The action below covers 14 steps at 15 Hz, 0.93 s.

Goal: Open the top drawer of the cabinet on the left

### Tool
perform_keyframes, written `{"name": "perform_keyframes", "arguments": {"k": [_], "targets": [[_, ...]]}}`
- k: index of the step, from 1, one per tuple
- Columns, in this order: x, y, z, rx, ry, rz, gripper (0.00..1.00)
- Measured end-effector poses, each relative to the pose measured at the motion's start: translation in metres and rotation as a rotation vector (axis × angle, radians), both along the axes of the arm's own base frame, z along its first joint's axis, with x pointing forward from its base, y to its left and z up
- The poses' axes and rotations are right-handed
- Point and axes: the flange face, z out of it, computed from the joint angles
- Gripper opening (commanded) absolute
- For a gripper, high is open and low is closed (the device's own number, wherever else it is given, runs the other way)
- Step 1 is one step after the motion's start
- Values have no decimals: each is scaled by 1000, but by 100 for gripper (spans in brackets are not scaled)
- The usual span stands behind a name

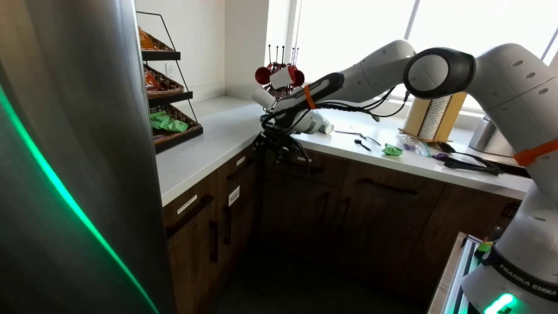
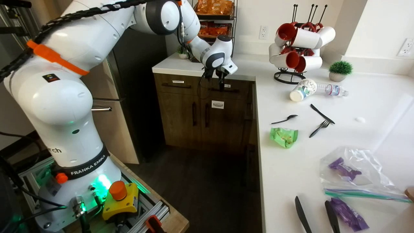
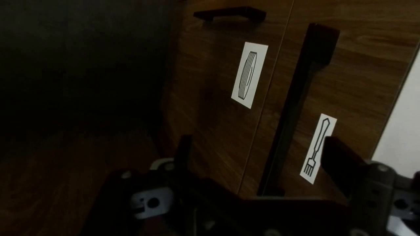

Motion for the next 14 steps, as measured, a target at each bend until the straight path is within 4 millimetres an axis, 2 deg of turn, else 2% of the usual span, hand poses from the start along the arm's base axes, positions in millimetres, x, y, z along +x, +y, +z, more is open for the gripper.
{"name": "perform_keyframes", "arguments": {"k": [5,14], "targets": [[14,-1,-30,17,-4,-7,100],[32,1,-61,59,-62,-47,100]]}}
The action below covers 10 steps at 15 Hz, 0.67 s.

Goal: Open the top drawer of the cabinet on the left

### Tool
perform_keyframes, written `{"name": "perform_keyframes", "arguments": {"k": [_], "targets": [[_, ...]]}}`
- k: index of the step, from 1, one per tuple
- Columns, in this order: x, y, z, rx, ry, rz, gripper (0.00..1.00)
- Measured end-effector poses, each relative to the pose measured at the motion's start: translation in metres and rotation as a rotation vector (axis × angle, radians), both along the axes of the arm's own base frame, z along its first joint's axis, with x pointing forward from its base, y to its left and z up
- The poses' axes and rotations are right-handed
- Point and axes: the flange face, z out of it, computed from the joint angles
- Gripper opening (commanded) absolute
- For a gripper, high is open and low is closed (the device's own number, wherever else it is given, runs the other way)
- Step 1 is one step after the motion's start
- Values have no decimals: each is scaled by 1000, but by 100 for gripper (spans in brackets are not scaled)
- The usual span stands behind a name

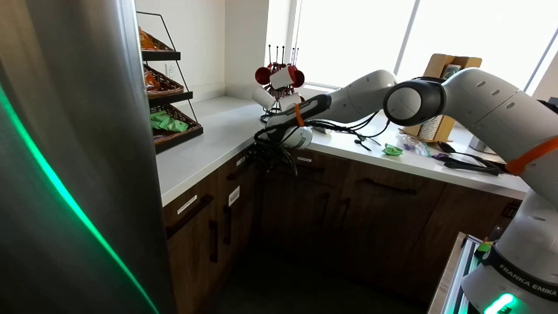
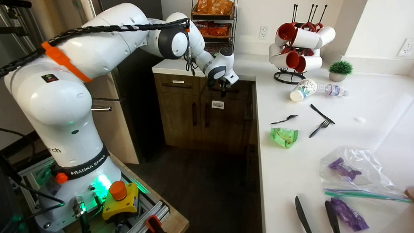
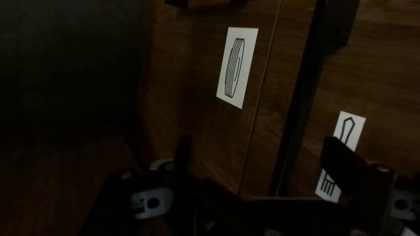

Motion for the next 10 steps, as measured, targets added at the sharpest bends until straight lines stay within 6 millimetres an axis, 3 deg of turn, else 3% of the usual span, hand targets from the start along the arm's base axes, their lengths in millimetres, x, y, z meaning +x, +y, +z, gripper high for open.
{"name": "perform_keyframes", "arguments": {"k": [10], "targets": [[14,3,-23,49,-66,-49,100]]}}
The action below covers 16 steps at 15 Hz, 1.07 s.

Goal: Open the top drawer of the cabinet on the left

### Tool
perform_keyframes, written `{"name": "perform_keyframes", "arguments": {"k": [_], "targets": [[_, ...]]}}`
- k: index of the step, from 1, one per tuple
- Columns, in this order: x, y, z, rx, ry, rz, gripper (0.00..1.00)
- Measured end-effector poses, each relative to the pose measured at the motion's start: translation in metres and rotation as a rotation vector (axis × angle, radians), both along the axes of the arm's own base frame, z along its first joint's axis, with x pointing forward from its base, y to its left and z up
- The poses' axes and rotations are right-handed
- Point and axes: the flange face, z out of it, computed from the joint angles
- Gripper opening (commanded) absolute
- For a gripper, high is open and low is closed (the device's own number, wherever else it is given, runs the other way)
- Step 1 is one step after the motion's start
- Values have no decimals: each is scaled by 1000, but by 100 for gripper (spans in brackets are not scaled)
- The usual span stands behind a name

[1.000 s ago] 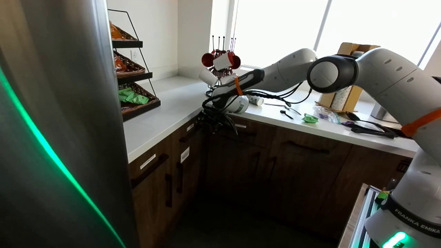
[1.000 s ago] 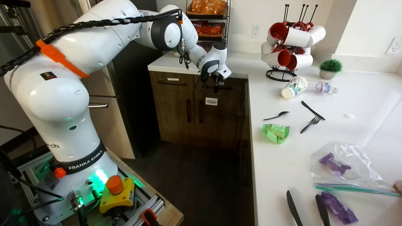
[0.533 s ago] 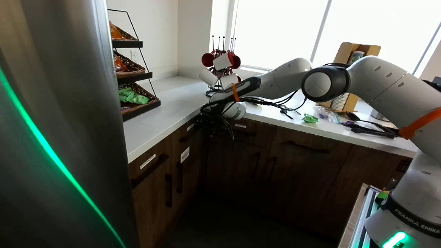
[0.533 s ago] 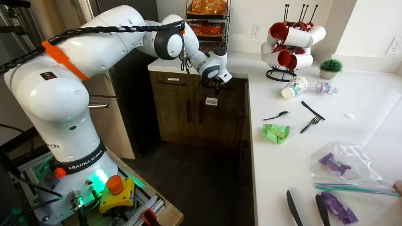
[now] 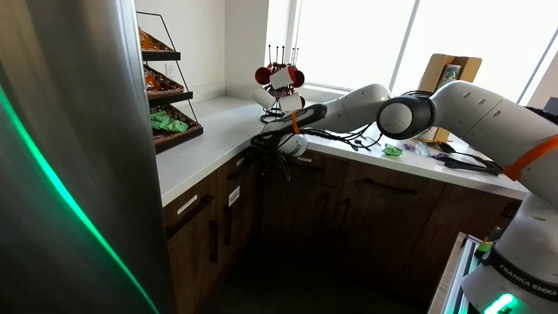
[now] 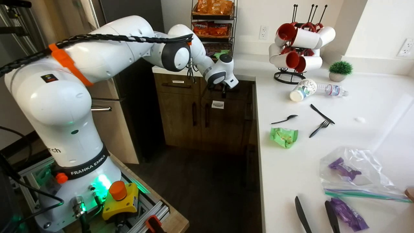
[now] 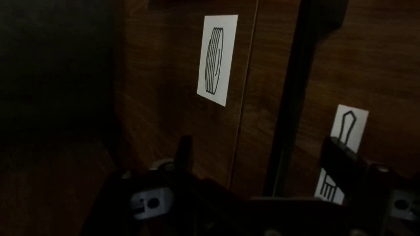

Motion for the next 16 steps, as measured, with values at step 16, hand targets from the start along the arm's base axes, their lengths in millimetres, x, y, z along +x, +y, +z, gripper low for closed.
{"name": "perform_keyframes", "arguments": {"k": [16], "targets": [[4,-6,-20,-76,29,-125,100]]}}
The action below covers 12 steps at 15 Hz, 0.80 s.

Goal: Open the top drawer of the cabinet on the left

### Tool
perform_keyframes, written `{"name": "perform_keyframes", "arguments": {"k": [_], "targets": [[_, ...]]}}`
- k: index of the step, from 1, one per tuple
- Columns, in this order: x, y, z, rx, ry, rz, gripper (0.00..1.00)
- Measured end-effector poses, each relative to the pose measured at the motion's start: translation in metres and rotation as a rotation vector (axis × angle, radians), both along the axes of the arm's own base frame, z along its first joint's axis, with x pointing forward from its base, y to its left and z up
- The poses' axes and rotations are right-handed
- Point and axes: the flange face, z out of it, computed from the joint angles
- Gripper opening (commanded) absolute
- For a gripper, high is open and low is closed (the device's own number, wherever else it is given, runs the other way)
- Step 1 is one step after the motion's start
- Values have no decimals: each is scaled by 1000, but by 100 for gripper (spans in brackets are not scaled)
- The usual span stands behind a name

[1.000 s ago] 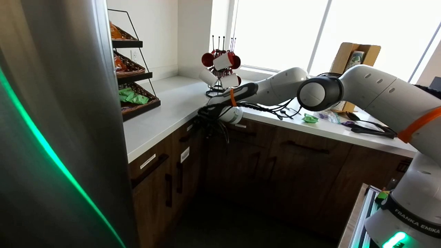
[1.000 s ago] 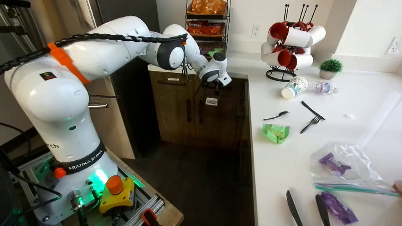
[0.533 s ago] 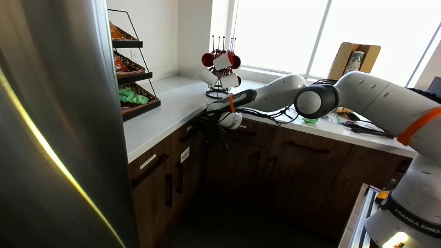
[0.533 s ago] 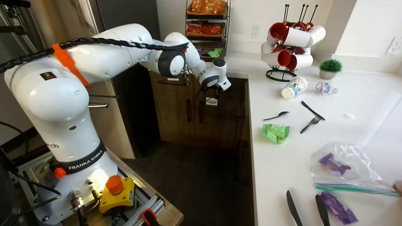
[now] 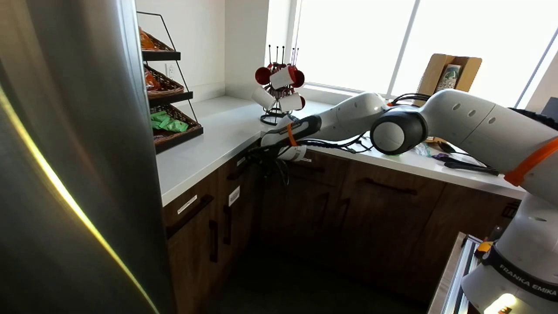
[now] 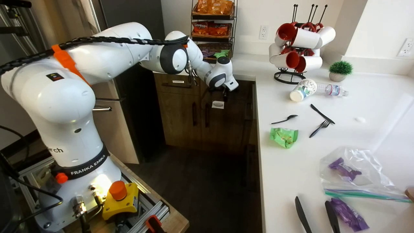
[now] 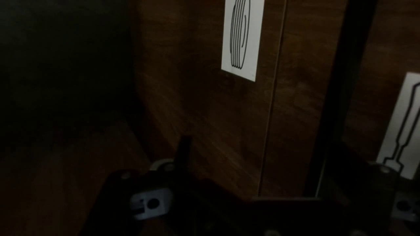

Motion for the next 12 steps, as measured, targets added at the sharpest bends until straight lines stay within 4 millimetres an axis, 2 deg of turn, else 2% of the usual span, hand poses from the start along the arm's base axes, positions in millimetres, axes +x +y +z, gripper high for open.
{"name": "perform_keyframes", "arguments": {"k": [6,12], "targets": [[-8,-7,10,-15,73,-52,100],[-35,-43,13,-10,154,-110,100]]}}
